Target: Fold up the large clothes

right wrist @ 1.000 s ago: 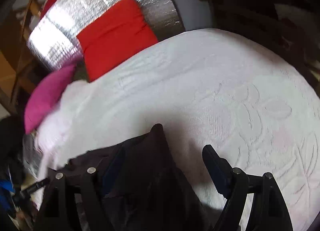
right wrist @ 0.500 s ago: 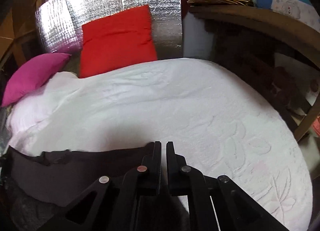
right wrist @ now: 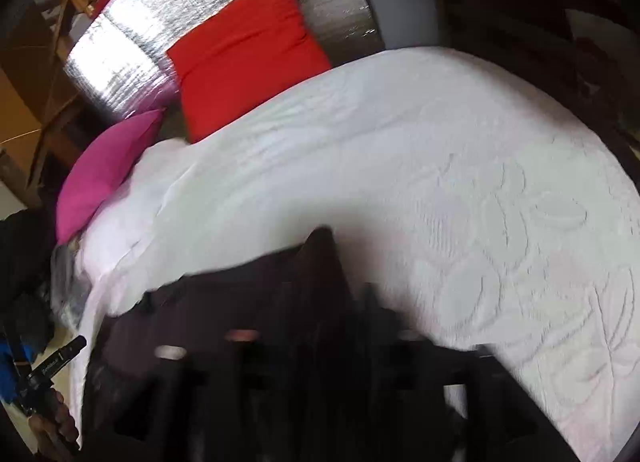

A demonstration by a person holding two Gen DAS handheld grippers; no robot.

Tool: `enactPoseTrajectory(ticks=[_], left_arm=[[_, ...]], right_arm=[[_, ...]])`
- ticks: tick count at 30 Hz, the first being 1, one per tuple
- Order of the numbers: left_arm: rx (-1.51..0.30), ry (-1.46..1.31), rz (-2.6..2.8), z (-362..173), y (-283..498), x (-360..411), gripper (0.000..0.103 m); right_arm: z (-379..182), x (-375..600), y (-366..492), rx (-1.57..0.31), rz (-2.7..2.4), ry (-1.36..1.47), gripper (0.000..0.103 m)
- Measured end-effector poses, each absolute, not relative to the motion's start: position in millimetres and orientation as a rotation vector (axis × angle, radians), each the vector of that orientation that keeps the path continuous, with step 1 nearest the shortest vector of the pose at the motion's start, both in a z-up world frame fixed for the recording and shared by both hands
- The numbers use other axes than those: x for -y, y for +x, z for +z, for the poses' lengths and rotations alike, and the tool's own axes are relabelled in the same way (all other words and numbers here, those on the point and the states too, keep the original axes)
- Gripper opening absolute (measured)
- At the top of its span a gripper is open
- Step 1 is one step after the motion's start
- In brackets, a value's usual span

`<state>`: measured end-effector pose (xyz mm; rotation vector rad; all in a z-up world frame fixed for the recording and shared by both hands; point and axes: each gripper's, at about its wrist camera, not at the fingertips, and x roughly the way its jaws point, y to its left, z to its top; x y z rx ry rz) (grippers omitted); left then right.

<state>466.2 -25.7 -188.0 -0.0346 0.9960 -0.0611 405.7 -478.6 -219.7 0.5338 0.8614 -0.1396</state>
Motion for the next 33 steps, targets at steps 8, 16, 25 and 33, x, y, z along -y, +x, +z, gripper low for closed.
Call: enactPoseTrajectory(ticks=[8,16,25,33], left_arm=[[-1.022,-0.091,-0.014,-184,407,-26,0.065],[-1.122,-0.181,-0.030,-208,354,-67,0.065],[-1.054,-0.098,-0.101,-215,328,-51,0.031],[-0.978,0.218,0.005,-228,315,-15,0.030]], right_arm=[[-213,462,351,-0.939,-0.083,0.428,0.078],[-226,476,275,-0.959,-0.081,0.506,0.078],[-240,455,260,-0.964,-0.075,0.443,0.033],[-242,442,253,-0.947,-0.175,0.326,0.020]])
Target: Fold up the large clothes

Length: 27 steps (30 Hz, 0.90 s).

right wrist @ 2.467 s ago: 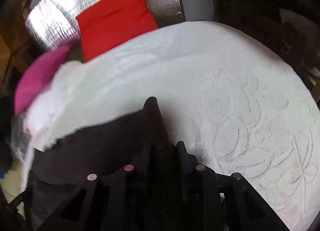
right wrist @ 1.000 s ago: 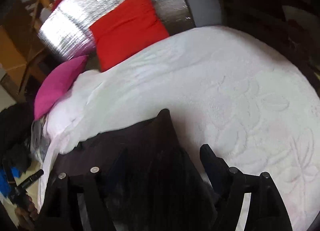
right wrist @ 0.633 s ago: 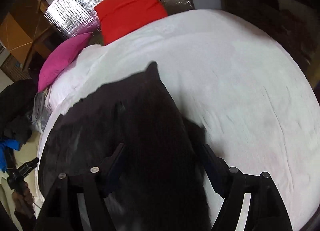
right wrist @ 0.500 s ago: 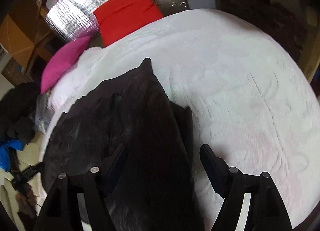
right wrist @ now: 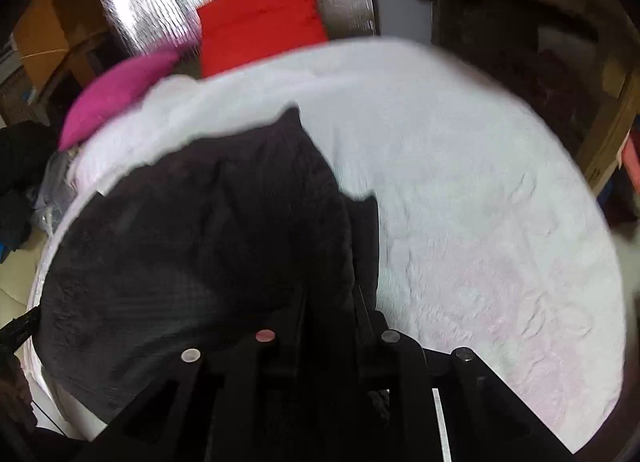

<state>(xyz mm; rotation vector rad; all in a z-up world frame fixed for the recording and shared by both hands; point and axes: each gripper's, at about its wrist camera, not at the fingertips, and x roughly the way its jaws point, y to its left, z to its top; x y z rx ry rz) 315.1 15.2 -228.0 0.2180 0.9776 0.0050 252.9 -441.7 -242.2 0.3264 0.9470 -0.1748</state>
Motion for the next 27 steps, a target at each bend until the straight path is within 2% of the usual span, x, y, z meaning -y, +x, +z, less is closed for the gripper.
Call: enactPoseTrajectory(ticks=[4,9,10,13,18,24,27], left_arm=[[-0.962,0.228,0.014,-224,314,-15,0.030],[-0.948,0.239,0.012,-220,310,-17,0.030],[-0.945,0.246,0.016,-220,309,-18,0.033],[-0.934,0.269,0.034,-220,307,-17,0.039],[-0.918,0.287,0.037,-217,304,-14,0.041],[-0.914,0.306,0.040,-218,303,-12,0.046],[-0.917,0.314,0.045,-219,303,-11,0.057]], right_arm=[[-241,436,250,-0.942,-0.170,0.300,0.020],[-226,459,234,-0.897,-0.108,0.471,0.022],[-224,463,232,-0.887,-0.099,0.494,0.030],[-219,476,220,-0.835,-0.085,0.578,0.082],[-210,476,212,-0.753,-0.082,0.622,0.082],[-217,456,227,-0.834,-0.093,0.546,0.082],[-232,451,240,-0.927,-0.123,0.520,0.082]])
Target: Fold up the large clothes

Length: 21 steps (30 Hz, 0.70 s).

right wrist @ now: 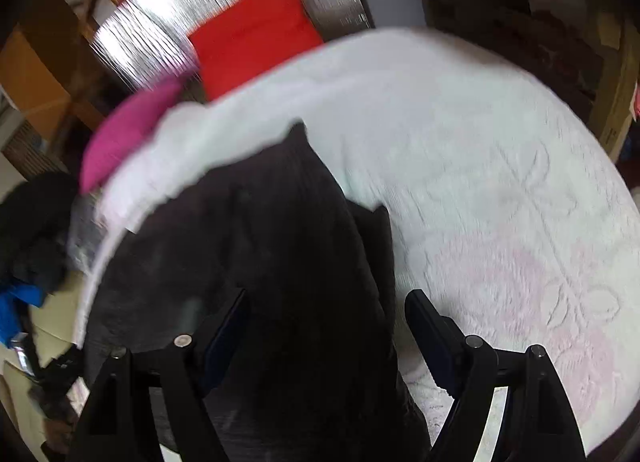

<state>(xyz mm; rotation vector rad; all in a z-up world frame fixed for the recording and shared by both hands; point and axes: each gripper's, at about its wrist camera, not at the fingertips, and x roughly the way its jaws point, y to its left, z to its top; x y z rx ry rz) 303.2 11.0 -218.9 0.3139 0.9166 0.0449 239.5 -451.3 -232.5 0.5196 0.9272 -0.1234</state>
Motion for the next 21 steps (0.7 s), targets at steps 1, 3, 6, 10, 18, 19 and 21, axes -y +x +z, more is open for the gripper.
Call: enactPoseTrajectory(ticks=[1,3,6,10,18,19,21], left_arm=[[-0.917,0.320,0.049,-220,304,-11,0.066],[-0.923,0.315,0.048,-220,306,-15,0.070],[-0.968,0.169,-0.051,-214,314,-36,0.071],[-1.015,-0.138,-0.222,-206,331,-84,0.079],[-1.221,-0.490,-0.503,-248,378,-115,0.086],[-1.246,-0.500,-0.529,-253,380,-111,0.086],[-1.259,-0.484,-0.571,-259,383,-102,0.086]], right_arm=[[-240,450,243,-0.961,-0.125,0.519,0.082],[-248,447,246,-1.001,-0.118,0.520,0.082],[-246,446,243,-0.995,-0.116,0.501,0.082],[-239,465,235,-0.940,-0.082,0.610,0.082],[-266,498,240,-0.976,0.070,0.861,0.082],[-269,502,241,-0.984,0.072,0.875,0.082],[-271,507,243,-0.994,0.073,0.882,0.082]])
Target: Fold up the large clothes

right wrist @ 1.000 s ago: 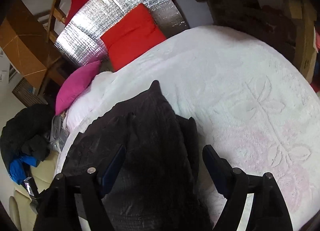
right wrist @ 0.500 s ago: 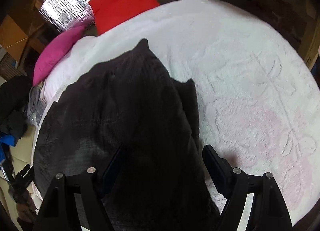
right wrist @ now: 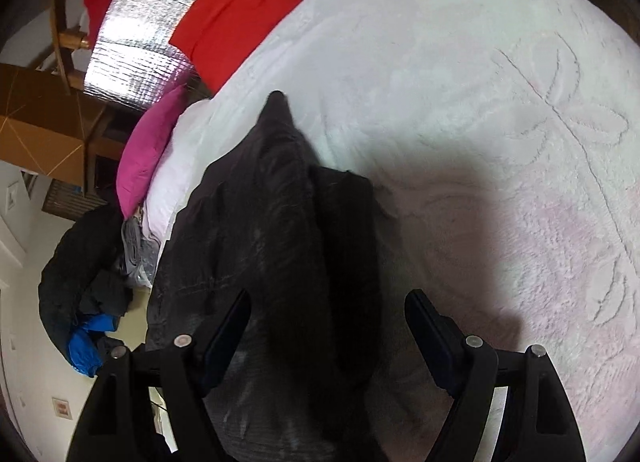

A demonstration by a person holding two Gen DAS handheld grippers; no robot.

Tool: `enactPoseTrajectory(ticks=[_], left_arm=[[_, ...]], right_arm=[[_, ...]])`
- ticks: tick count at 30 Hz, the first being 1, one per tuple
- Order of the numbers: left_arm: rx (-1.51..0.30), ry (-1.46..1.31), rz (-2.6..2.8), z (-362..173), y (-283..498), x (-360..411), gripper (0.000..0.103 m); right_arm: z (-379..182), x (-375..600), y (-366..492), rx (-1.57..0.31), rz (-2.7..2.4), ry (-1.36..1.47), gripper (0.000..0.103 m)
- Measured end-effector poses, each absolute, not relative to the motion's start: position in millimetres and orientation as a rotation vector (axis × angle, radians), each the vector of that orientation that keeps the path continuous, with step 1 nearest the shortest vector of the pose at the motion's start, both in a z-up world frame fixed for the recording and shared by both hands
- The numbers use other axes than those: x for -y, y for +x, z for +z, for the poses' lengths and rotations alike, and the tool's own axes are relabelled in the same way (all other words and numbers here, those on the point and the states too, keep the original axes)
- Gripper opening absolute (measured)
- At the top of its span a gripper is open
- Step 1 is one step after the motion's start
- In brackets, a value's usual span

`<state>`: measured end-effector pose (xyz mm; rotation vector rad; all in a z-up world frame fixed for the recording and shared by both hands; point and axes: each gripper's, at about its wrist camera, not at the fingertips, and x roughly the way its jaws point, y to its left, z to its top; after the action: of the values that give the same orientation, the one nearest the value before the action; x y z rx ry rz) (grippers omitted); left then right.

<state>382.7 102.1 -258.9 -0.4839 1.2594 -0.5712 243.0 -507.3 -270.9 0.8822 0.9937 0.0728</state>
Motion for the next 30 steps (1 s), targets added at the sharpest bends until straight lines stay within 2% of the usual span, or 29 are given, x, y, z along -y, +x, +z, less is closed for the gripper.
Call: enactPoseTrajectory(ticks=[8,12,16,18,24,25,26,27,29,30], left_arm=[[-1.302,-0.435,-0.696,-271,384,-70,0.088],[-1.290,-0.466,-0.768,-273,386,-61,0.095],[-1.301,-0.538,-0.819,-281,393,-55,0.095],[-1.297,-0.572,-0.840,-282,396,-52,0.096],[-1.298,-0.549,-0.833,-283,397,-47,0.094],[-1.301,-0.542,-0.815,-283,397,-46,0.089],[-1.301,-0.540,-0.800,-283,397,-45,0.077],[-1.299,-0.540,-0.783,-283,398,-43,0.070],[-1.284,-0.556,-0.778,-278,397,-38,0.052],[-1.268,-0.562,-0.782,-274,396,-37,0.049]], right_arm=[[-282,511,254,-1.007,0.162,0.875,0.083],[-288,506,265,-0.996,0.283,0.942,0.083],[-296,491,281,-1.041,0.409,0.979,0.084],[-296,482,286,-1.049,0.441,0.975,0.088],[-290,451,293,-1.042,0.416,0.883,0.086],[-289,449,292,-1.040,0.401,0.869,0.078],[-287,446,291,-1.041,0.366,0.833,0.066],[-284,444,289,-1.038,0.342,0.799,0.061],[-278,439,284,-1.015,0.332,0.753,0.042],[-273,434,282,-1.003,0.332,0.736,0.041]])
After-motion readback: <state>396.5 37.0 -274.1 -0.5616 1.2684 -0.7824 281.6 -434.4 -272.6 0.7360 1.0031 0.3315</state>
